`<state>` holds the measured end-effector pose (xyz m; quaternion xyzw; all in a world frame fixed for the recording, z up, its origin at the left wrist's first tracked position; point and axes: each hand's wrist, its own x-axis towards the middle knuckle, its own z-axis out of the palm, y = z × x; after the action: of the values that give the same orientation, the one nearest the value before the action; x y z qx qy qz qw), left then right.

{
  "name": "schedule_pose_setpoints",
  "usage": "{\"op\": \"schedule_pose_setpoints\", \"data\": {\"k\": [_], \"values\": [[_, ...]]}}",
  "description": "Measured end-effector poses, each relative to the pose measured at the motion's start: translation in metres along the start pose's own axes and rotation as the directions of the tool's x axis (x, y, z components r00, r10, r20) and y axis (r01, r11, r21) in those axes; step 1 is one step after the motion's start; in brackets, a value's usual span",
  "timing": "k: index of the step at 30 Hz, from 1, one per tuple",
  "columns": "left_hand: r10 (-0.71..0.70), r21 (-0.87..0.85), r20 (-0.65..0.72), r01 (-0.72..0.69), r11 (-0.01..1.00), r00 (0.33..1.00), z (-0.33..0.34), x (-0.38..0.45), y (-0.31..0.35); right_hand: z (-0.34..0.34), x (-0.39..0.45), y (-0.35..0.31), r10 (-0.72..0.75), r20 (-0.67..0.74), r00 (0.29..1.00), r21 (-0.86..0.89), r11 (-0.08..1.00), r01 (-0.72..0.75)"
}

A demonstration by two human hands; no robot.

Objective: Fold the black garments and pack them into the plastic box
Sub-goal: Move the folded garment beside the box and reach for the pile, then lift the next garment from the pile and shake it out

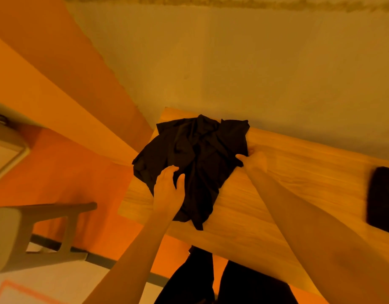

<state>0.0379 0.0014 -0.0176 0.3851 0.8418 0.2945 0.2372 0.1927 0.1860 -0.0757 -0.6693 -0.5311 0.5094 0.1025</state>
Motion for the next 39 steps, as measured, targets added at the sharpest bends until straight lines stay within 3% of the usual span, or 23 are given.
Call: {"op": "schedule_pose_setpoints", "data": {"k": [3,8,12,17,21,24,26,31,35,37,39], "values": [[0.037,0.006,0.002,-0.037,0.999,0.999,0.001,0.000,0.001,0.003,0.007,-0.003,0.105,0.085,0.991,0.200,0.972,-0.120],[0.110,-0.001,-0.027,-0.110,0.994,0.994,-0.002,0.002,0.009,-0.018,0.007,-0.018,0.100,0.046,0.994,0.338,0.935,-0.110],[0.223,-0.014,0.022,-0.222,0.975,0.975,-0.010,0.017,0.037,-0.048,-0.012,-0.054,-0.147,0.084,0.985,0.517,0.852,0.083],[0.334,-0.186,0.143,-0.306,0.934,0.932,-0.037,0.056,0.120,-0.096,-0.061,-0.124,-0.475,0.175,0.862,0.557,0.770,0.311],[0.517,-0.229,0.281,-0.467,0.854,0.808,-0.066,0.077,0.195,-0.136,-0.105,-0.171,-0.594,0.254,0.763,0.478,0.763,0.435],[0.525,-0.439,0.462,-0.330,0.835,0.715,-0.089,0.078,0.235,-0.167,-0.133,-0.196,-0.643,0.272,0.716,0.424,0.748,0.510],[0.537,-0.460,0.483,-0.321,0.828,0.692,-0.103,0.077,0.256,-0.189,-0.150,-0.211,-0.664,0.241,0.707,0.395,0.733,0.554],[0.628,-0.545,0.281,-0.419,0.727,0.725,-0.138,0.069,0.309,-0.234,-0.187,-0.245,-0.724,0.021,0.690,0.310,0.661,0.684],[0.697,-0.496,0.092,-0.574,0.651,0.711,-0.161,0.060,0.346,-0.251,-0.212,-0.271,-0.752,-0.247,0.611,0.214,0.573,0.791],[0.695,-0.510,-0.015,-0.604,0.613,0.719,-0.172,0.057,0.360,-0.259,-0.225,-0.279,-0.760,-0.290,0.582,0.209,0.543,0.813],[0.679,-0.533,-0.069,-0.603,0.594,0.731,-0.183,0.057,0.369,-0.270,-0.238,-0.282,-0.781,-0.241,0.576,0.154,0.556,0.817]]}}
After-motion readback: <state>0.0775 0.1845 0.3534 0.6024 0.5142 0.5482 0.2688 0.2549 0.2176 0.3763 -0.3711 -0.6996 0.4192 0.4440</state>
